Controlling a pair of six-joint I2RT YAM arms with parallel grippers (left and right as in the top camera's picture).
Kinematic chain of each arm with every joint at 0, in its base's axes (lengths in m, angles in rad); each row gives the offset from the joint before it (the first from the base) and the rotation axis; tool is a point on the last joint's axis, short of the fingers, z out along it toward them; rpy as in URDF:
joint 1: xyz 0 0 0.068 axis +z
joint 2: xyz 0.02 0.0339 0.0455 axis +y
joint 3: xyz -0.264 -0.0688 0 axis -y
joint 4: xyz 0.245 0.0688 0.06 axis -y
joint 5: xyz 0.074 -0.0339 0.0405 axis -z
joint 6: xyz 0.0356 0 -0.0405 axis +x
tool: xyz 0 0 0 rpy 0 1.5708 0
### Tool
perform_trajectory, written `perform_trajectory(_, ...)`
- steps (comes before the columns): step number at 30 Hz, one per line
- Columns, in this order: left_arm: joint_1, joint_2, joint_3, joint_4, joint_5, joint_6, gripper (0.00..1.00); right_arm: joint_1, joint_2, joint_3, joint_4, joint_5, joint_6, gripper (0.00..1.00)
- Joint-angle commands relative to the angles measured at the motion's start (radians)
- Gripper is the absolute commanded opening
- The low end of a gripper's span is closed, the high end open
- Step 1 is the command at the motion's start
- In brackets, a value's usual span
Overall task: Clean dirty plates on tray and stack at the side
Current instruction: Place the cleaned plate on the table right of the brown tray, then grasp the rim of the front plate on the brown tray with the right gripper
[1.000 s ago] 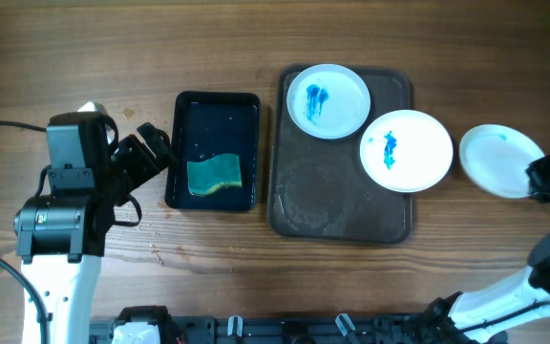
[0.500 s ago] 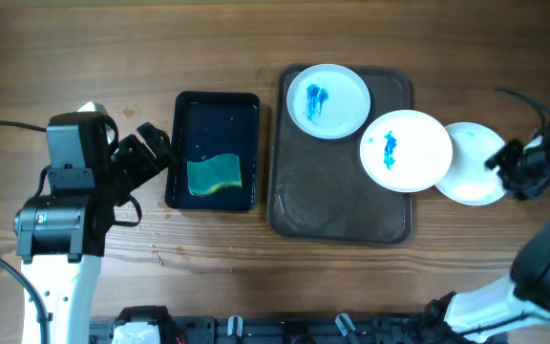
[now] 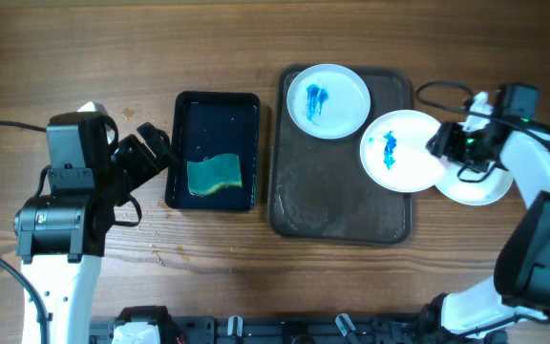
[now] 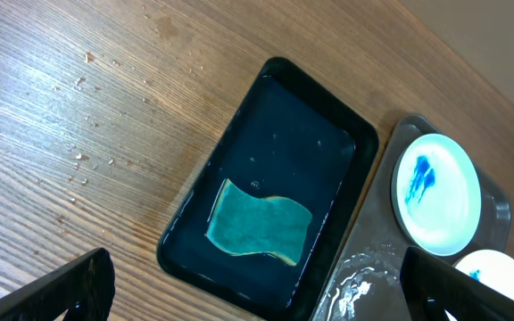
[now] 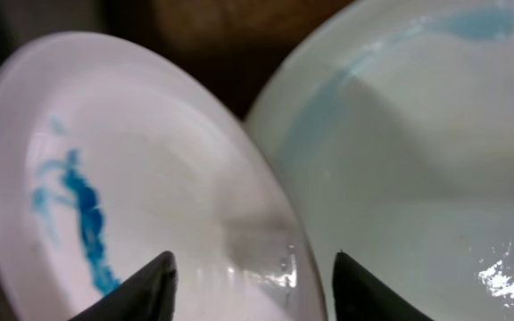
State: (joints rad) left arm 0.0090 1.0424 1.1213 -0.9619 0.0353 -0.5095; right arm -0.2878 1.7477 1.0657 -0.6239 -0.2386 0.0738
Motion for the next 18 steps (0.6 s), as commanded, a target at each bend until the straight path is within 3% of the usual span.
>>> perform_trajectory(1, 0.007, 0.001, 0.014, 0.003, 0.009, 0.008, 1.0, 0.022, 0.029, -0.006, -0.011, 0.251, 0.058, 0.15)
perform_trajectory(2, 0.007, 0.001, 0.014, 0.003, 0.009, 0.008, 1.0, 0.022, 0.021, -0.003, -0.022, 0.245, 0.061, 0.04)
perform_trajectory(7, 0.007, 0.001, 0.014, 0.003, 0.009, 0.008, 1.0, 0.021, -0.076, 0.038, -0.097, 0.122, 0.06, 0.04)
perform_trajectory(12, 0.007, 0.001, 0.014, 0.003, 0.009, 0.008, 1.0, 0.031, -0.279, 0.057, -0.21, 0.073, 0.06, 0.04)
perform_trajectory(18, 0.007, 0.001, 0.014, 0.003, 0.009, 0.008, 1.0, 0.177, -0.413, 0.019, -0.352, -0.024, 0.062, 0.04)
